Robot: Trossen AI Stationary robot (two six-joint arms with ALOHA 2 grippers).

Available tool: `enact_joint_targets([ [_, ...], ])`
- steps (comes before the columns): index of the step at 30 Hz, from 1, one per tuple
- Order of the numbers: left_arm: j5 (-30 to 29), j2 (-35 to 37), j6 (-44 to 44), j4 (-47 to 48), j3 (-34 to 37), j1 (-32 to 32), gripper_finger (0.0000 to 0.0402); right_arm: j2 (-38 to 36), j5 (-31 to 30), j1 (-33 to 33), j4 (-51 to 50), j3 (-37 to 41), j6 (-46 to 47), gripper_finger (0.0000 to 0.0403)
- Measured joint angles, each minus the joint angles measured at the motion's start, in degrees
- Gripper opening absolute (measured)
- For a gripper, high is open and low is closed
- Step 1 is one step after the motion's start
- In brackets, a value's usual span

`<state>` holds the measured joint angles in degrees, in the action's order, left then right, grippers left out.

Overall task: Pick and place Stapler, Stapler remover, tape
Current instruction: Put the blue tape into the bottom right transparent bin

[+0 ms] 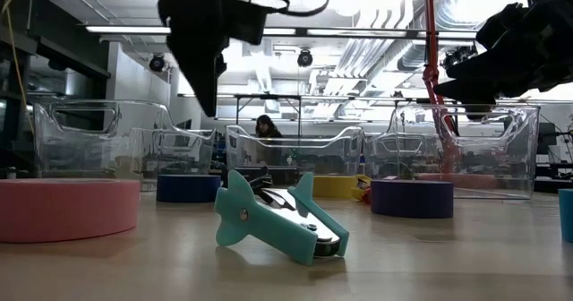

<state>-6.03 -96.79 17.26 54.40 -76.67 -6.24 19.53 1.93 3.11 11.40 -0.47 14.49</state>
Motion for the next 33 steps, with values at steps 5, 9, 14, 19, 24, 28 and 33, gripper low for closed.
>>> enact_joint_targets([
  [5, -0.08, -0.05, -2.1, -5.32, 3.85, -0.96, 0.0229, 0.0, 0.0, 0.02, 0.01, 0.0, 0.01, 0.0189],
  [9, -0.08, -0.04, -6.41, -8.82, 6.58, -1.01, 0.0229, 0.0, 0.0, 0.01, 0.01, 0.0, 0.0, 0.0189],
  [14, 0.97, -0.04, -13.95, -14.7, 10.32, -1.01, 0.0229, 0.0, 0.0, 0.01, 0.02, 0.0, 0.0, 0.0189],
  [19, 0.95, -0.17, -24.51, -18.17, 12.83, -1.01, 0.0229, 0.0, 0.02, 0.02, 0.02, -0.01, 0.01, 0.0189],
  [24, 1.26, -1.81, -32.18, -18.8, 13.52, -0.94, 0.0229, 0.0, 0.02, 0.0, 0.02, 0.0, 0.0, 0.0189],
  [28, 1.87, -3.7, -33.64, -19.64, 13.51, -0.94, 0.0229, 0.0, 0.0, 0.02, 0.02, -0.01, 0.0, 0.0189],
  [33, 1.9, -5.65, -33.73, -22.37, 13.51, -0.9, 0.0205, 0.0, 0.0, 0.01, 0.02, -0.01, 0.01, 0.0189],
])
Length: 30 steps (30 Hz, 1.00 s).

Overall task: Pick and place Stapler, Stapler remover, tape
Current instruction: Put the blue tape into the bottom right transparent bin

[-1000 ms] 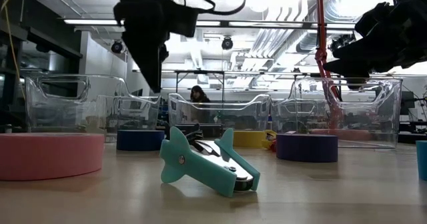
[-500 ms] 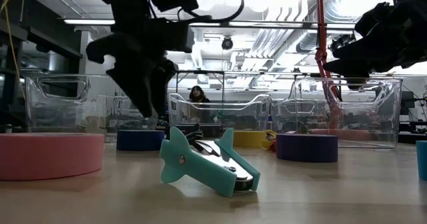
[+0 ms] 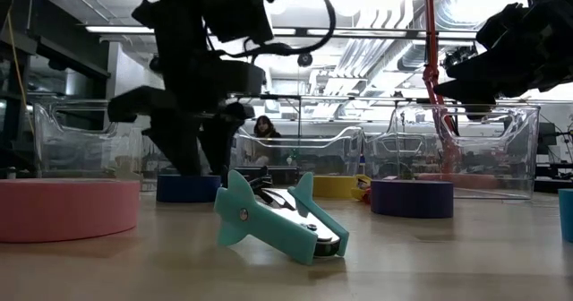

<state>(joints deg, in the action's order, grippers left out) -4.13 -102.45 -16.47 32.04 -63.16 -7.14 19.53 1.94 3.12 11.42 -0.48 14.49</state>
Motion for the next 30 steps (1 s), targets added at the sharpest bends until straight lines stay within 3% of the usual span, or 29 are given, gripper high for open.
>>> enact_joint_targets([
  [10, 2.09, -2.33, 0.16, 0.11, -0.28, 0.0, 0.0033, 0.0, 0.0, 0.01, 0.0, 0.0, 0.01, 0.0189],
  [12, 1.72, -2.08, 0.9, 1.13, -0.93, 0.0, 0.0033, 0.0, 0.02, 0.0, 0.0, 0.0, 0.0, 0.0189],
  [22, -11.96, 0.75, 6.04, 12.54, -13.07, 0.04, 0.0033, 0.0, 0.0, -0.01, 0.0, 0.01, -0.01, 0.0189],
  [30, -18.03, 3.17, 6.47, 12.04, -23.08, 2.64, 0.0033, 0.21, 0.0, 0.01, -0.05, 0.01, -0.01, 0.0189],
])
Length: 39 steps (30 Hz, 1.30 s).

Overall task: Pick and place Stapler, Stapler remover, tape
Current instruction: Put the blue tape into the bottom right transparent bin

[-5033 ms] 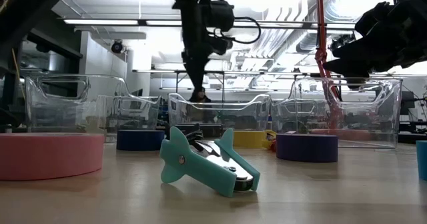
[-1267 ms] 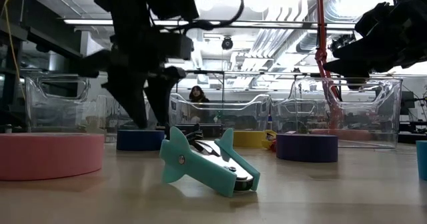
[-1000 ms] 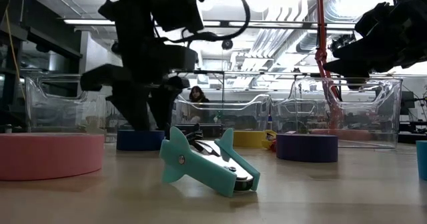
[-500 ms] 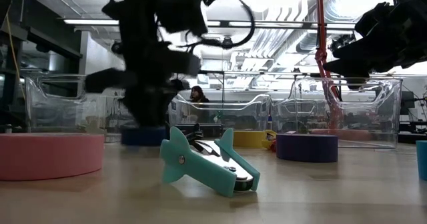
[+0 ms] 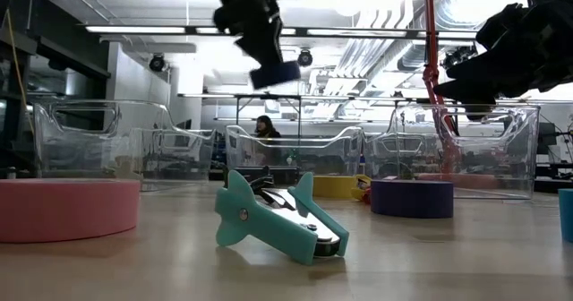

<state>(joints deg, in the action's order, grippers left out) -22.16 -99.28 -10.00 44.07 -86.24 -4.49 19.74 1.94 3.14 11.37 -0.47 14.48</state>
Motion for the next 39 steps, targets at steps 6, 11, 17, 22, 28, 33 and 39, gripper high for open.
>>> enact_joint_targets([
  [6, 1.25, 0.24, 0.26, -0.47, -7.03, 4.66, 0.0033, 0.51, -0.01, 0.0, -0.06, 0.0, 0.02, 0.0189],
  [11, 5.15, 0.29, 0.34, -2.08, -10.64, 8.14, 0.0033, 0.52, -0.01, -0.02, 0.14, -0.02, 0.02, 0.0189],
  [17, 11.11, 0.26, 0.33, -7.66, -12.44, 11.09, 0.0033, 0.51, -0.01, -0.01, 4.0, 0.0, 4.46, 0.0189],
  [22, 15.29, 0.24, 0.32, -12.09, -12.41, 12.49, 0.0033, 0.51, -0.4, -0.01, 12.42, 0.0, 17.53, 0.0189],
  [28, 18.62, 0.24, 0.31, -19.19, -12.39, 12.74, 0.0033, 0.52, -4.64, -0.02, 17.84, -0.73, 20.84, 0.0189],
  [33, 20.8, -0.19, 1.48, -26.38, -12.38, 12.74, 0.0033, 2.26, -7.92, -0.15, 18.1, -6.16, 14.71, 0.0189],
  [39, 23.54, -0.2, 1.77, -33.43, -12.37, 12.74, 0.0033, 10.28, -6.78, -0.15, 12.18, -18.53, 4.18, 0.0189],
])
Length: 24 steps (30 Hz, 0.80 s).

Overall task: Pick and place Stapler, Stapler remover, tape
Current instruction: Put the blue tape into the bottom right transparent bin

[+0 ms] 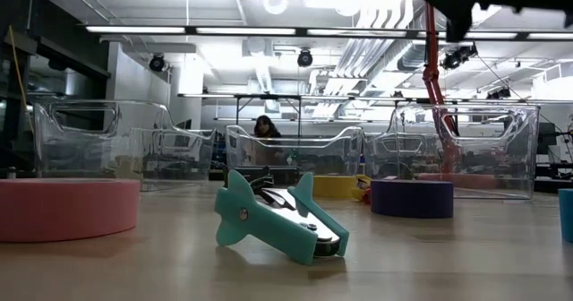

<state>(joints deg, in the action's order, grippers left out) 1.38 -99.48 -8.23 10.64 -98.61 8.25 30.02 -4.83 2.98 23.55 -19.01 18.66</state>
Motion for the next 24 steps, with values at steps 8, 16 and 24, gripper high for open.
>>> enact_joint_targets([
  [8, 4.3, -0.02, 1.21, -5.15, 0.0, 0.0, 0.0033, 13.6, 8.91, 0.0, -3.54, -15.42, -9.33, 0.0189],
  [16, 4.72, -0.02, 1.36, -6.06, 0.04, 0.0, 0.0033, 22.37, 9.48, 0.0, -5.63, -21.98, -12.23, 0.0189],
  [24, 5.32, -0.04, 2.48, -5.71, 0.09, -0.07, 0.0033, 26.32, 11.29, 0.0, -4.26, -24.43, -8.13, 0.0187],
])
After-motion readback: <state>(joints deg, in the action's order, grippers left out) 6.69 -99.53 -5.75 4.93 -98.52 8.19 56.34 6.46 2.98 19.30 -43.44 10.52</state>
